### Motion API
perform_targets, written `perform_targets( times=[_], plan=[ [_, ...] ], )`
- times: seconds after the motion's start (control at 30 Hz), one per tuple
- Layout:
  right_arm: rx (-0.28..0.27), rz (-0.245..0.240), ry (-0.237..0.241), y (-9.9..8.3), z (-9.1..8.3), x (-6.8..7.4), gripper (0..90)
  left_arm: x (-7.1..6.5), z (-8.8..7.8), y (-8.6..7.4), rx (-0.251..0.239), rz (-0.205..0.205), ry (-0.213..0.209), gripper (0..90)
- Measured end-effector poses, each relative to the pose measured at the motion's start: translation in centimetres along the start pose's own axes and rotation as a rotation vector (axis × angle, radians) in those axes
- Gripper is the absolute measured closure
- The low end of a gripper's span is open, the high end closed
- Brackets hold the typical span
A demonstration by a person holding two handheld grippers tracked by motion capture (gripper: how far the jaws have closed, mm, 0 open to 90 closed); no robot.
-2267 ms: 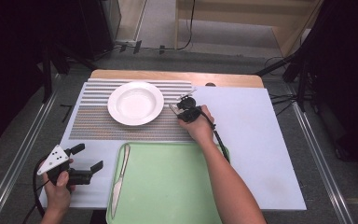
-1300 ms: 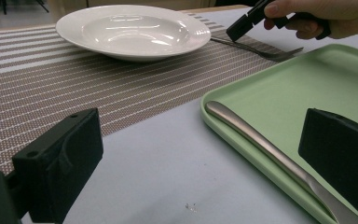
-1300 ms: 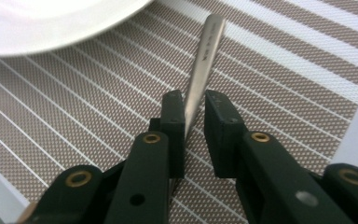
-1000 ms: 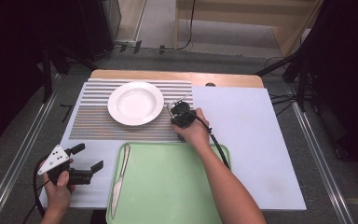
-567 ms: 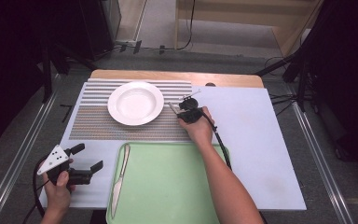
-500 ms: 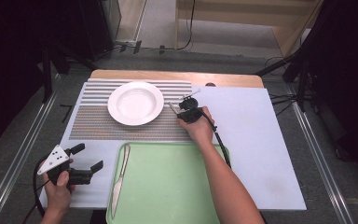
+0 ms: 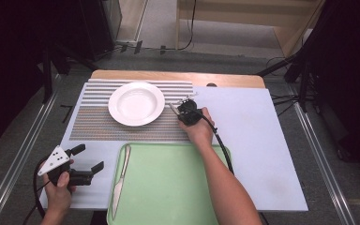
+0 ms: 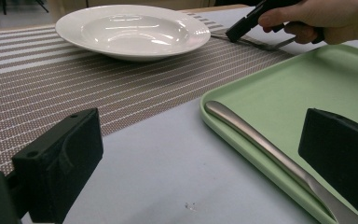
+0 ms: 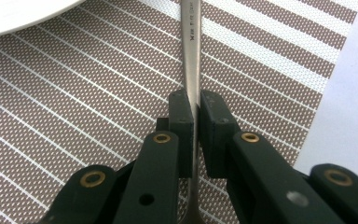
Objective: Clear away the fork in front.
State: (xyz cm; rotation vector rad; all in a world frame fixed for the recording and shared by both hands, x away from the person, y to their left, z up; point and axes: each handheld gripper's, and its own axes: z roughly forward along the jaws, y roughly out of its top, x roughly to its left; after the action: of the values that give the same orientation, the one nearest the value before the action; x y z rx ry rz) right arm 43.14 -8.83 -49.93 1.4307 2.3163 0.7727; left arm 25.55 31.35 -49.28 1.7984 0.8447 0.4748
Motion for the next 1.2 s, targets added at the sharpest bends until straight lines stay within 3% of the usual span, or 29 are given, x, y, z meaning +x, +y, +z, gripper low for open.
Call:
perform_targets(
  times=[0.27, 0.37, 0.53, 0.6, 0.73, 0.9, 1.2],
  plan=[
    [-0.05, 0.025, 0.032, 0.1, -0.8, -0.7, 87.0, 0.1, 0.0, 0.0, 0.0, 0.002, -0.003, 0.0],
    [-0.031, 0.013, 0.048, 0.2, -0.8, -0.8, 86.9, 0.0, 0.1, 0.0, -0.001, 0.001, 0.0, 0.0],
    [-0.014, 0.072, 0.092, -0.1, -0.3, -1.4, 85.9, 0.0, 0.1, 0.0, 0.001, 0.001, 0.001, 0.0],
    [0.02, 0.063, 0.081, 0.0, -0.1, -1.3, 85.2, 0.0, 0.1, 0.0, 0.003, 0.004, 0.002, 0.0],
    [0.016, 0.019, 0.049, 0.0, -0.1, -0.7, 86.2, 0.0, 0.1, 0.0, 0.003, 0.002, 0.002, 0.0],
    [0.008, 0.005, 0.034, -0.1, -0.2, -0.6, 86.6, -0.1, 0.1, 0.0, 0.005, 0.01, 0.004, 0.0],
    [-0.055, 0.028, 0.047, 0.0, -1.1, -0.7, 86.7, -0.2, 0.2, 0.3, 0.0, 0.013, 0.003, 0.0]
  ],
)
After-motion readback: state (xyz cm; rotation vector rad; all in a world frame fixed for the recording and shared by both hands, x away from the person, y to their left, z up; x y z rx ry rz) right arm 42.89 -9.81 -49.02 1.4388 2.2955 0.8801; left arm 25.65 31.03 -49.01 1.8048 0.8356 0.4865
